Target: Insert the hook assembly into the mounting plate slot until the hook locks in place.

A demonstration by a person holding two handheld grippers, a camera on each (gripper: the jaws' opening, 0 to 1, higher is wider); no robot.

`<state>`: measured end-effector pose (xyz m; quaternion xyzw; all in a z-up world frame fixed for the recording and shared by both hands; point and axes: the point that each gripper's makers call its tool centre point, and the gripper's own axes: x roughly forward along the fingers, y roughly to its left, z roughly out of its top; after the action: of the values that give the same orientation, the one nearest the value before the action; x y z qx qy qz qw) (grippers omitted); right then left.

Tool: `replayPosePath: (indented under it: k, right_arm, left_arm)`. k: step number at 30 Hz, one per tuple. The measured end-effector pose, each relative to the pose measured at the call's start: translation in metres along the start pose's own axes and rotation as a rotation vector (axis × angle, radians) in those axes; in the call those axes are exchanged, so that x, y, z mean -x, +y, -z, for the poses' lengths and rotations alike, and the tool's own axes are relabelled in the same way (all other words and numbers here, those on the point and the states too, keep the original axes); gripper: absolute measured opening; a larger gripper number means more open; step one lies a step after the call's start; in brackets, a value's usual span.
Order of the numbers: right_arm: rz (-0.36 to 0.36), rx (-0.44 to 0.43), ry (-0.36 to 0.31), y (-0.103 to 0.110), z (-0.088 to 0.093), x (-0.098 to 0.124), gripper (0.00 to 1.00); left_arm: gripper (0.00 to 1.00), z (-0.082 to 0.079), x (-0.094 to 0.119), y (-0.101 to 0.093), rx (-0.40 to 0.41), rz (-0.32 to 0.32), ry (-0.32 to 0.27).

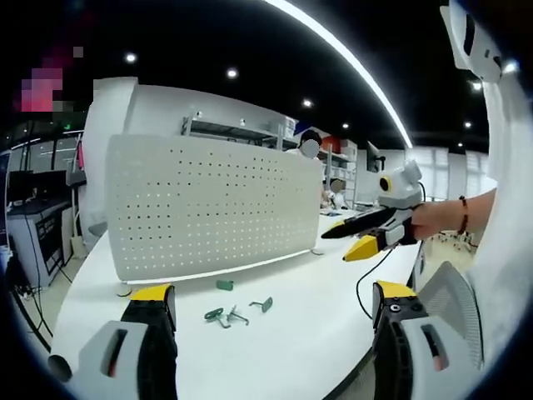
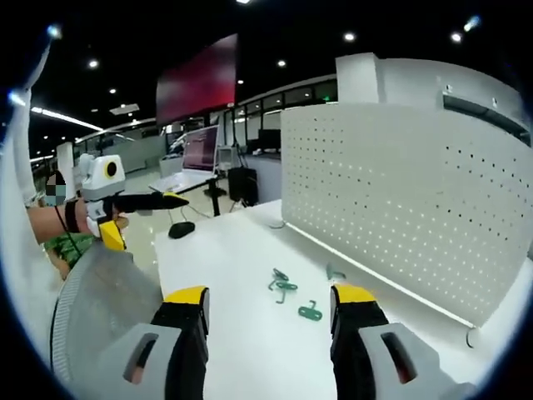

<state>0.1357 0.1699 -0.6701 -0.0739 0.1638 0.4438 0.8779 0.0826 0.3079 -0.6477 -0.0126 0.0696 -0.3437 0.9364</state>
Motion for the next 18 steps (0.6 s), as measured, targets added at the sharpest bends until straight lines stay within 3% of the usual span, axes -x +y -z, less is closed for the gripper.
replayPosePath:
  k: [4, 10, 18]
  right_arm:
    - [-0.019, 0.02, 0.028, 0.001, 0.003, -0.008, 0.59]
    - [-0.038, 0.042, 0.044, -0.002, 0.002, -0.017, 0.58]
    - [-0.064, 0.053, 0.085, -0.004, 0.009, -0.03, 0.56]
  left_arm:
    - [0.99, -0.011, -0.004, -0.005, -0.032, 0.023, -0.036]
    - [1.0, 0.0, -0.011, -0.008, -0.055, 0.063, 0.009]
    - [1.0, 0.006, -0.017, -0.01, -0.044, 0.091, 0.007]
